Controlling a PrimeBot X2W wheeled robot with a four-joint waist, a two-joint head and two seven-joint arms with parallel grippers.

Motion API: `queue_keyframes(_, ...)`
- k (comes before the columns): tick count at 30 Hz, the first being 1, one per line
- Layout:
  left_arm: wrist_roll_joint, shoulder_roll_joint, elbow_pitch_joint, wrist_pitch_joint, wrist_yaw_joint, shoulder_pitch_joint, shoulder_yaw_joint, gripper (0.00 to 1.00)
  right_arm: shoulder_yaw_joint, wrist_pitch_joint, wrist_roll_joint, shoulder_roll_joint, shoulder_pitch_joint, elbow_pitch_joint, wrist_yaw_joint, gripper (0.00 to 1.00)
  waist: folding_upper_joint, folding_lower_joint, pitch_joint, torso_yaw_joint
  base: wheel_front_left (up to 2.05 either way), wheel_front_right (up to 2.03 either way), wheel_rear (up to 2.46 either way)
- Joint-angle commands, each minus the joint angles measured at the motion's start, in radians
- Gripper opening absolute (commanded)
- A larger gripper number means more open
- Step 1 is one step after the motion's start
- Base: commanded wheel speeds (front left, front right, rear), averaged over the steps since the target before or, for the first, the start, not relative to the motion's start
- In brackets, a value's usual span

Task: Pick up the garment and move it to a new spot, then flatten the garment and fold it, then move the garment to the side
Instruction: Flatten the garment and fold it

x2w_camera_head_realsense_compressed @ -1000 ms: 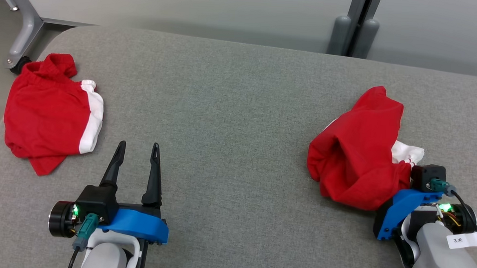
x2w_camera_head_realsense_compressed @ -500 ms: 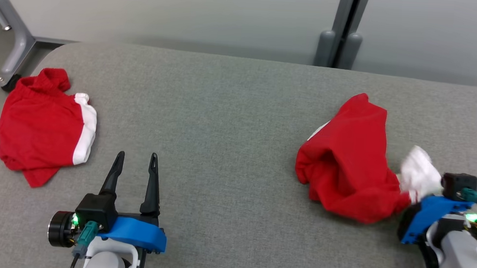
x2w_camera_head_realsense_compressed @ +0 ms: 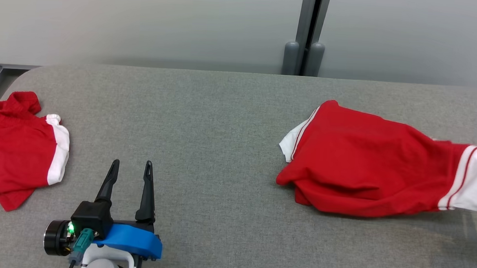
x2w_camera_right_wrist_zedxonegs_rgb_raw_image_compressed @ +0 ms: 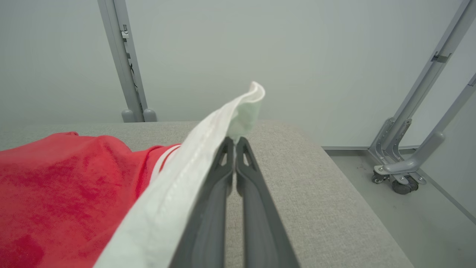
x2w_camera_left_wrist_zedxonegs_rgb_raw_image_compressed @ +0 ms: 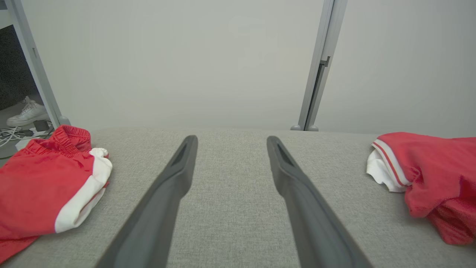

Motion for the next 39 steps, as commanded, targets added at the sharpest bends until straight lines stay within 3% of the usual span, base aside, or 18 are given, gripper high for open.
queue_keyframes(1,0.006,-0.001,-0.002,-0.003,-0.002,0.003,0.001,1.00,-0.024,-0.005,-0.009,-0.007,0.025,-0.032,0.000,0.00,0.0000,0.0001,-0.005,-0.005,0.00,0.00,0.00)
queue_keyframes(8,0.006,-0.001,-0.005,-0.003,-0.006,0.015,0.009,1.00,-0.147,-0.004,-0.056,0.002,0.085,-0.178,0.000,0.00,0.0000,0.0001,-0.015,-0.008,0.00,0.00,0.00)
queue_keyframes(15,0.010,-0.002,-0.008,-0.003,-0.012,0.020,0.020,1.00,-0.216,0.075,-0.105,0.069,0.157,-0.335,0.000,0.00,0.0000,0.0001,-0.021,-0.002,0.00,0.00,0.00)
queue_keyframes(27,0.006,-0.003,-0.015,-0.003,-0.005,0.037,0.026,1.00,-0.300,0.131,-0.127,0.177,0.303,-0.485,0.000,0.00,0.0000,0.0001,-0.034,-0.005,0.00,0.00,0.00)
queue_keyframes(33,0.002,-0.003,-0.017,-0.003,-0.006,0.028,0.019,1.00,-0.235,0.134,-0.113,0.188,0.247,-0.564,0.000,0.00,0.0000,0.0001,-0.034,-0.008,0.00,0.00,0.00)
queue_keyframes(39,-0.002,-0.003,-0.010,-0.003,-0.012,0.021,0.019,1.00,-0.067,0.129,-0.104,0.218,0.169,-0.602,0.000,0.00,0.0000,0.0001,-0.033,0.007,0.00,0.00,0.00)
